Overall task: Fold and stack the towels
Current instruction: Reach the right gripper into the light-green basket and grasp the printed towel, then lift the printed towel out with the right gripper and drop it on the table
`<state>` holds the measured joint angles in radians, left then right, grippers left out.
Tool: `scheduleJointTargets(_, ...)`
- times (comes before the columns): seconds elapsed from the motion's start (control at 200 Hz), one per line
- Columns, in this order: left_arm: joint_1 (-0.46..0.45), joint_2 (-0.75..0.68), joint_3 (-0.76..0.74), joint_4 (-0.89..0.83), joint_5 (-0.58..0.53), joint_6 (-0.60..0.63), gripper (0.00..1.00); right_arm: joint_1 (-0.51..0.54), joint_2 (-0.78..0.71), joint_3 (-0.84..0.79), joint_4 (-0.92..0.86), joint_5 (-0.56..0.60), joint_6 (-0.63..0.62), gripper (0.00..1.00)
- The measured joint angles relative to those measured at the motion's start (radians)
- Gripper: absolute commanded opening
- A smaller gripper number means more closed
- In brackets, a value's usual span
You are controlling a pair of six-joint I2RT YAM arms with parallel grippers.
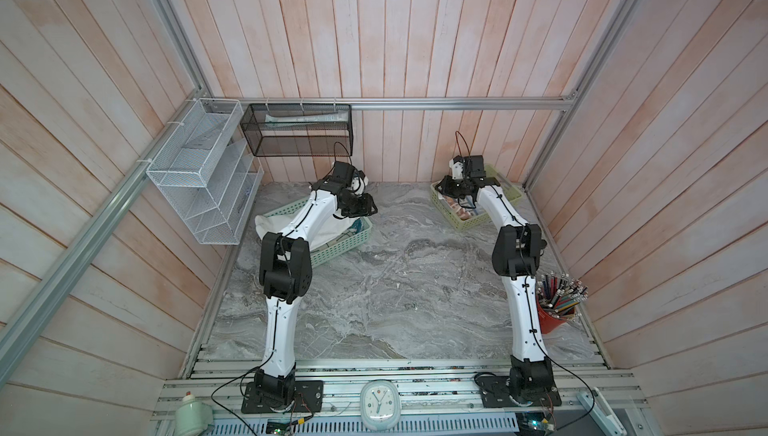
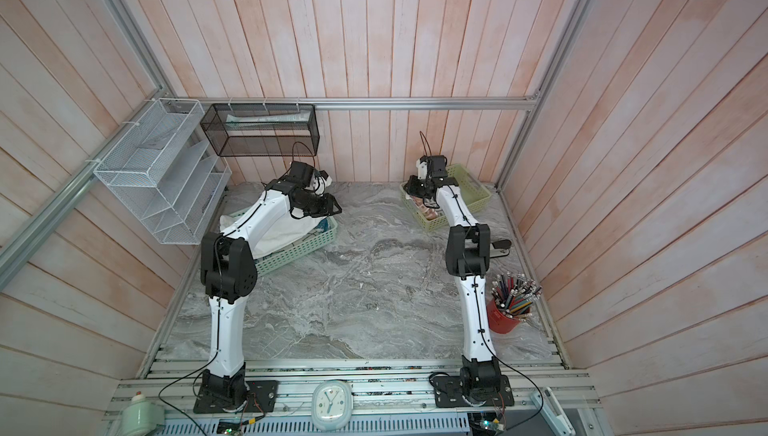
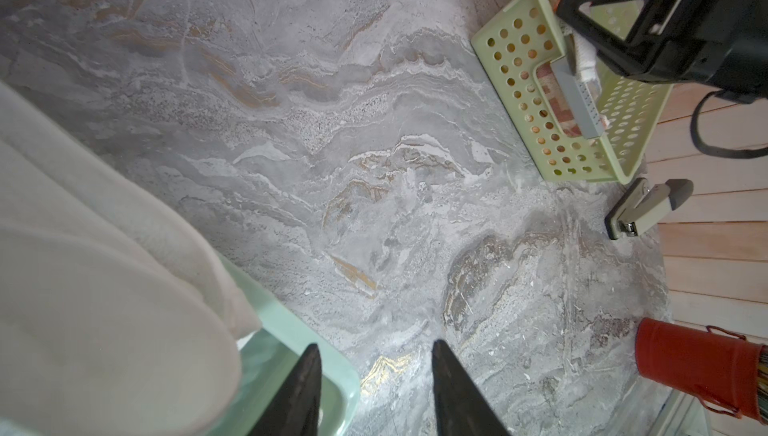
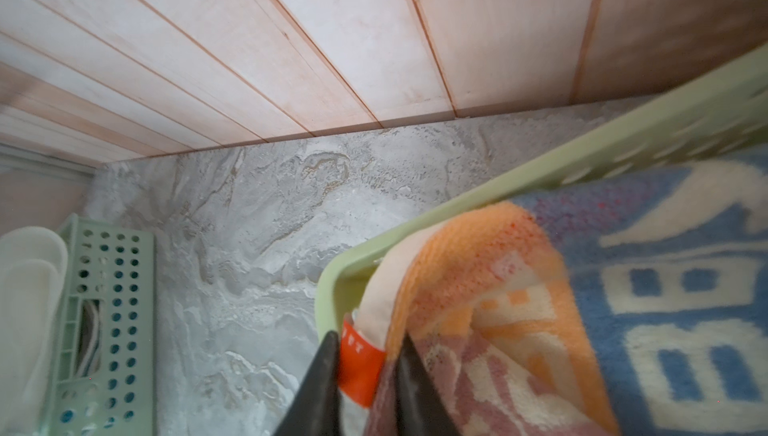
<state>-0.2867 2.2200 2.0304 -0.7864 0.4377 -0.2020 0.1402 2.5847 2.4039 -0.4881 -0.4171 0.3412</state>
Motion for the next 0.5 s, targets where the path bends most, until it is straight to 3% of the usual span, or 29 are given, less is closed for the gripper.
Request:
scheduleJointTargets(0.105, 0.0, 0.0, 0.0, -0.003, 0.0, 0.0, 0.45, -0.005, 0.0, 0.0, -0.008, 0.005, 0.0, 0.0)
scheduleJointTargets(0.335, 0.0, 0.0, 0.0, -0.01, 0.0, 0.0, 0.44, -0.006, -0.045, 0.0, -0.036, 0.05, -0.031, 0.0)
scheduleJointTargets(0.5, -0.004, -0.02, 0.0, -0.011, 0.0, -0.001, 0.44, -0.006, -0.188, 0.002, -0.072, 0.105, -0.082, 0.0)
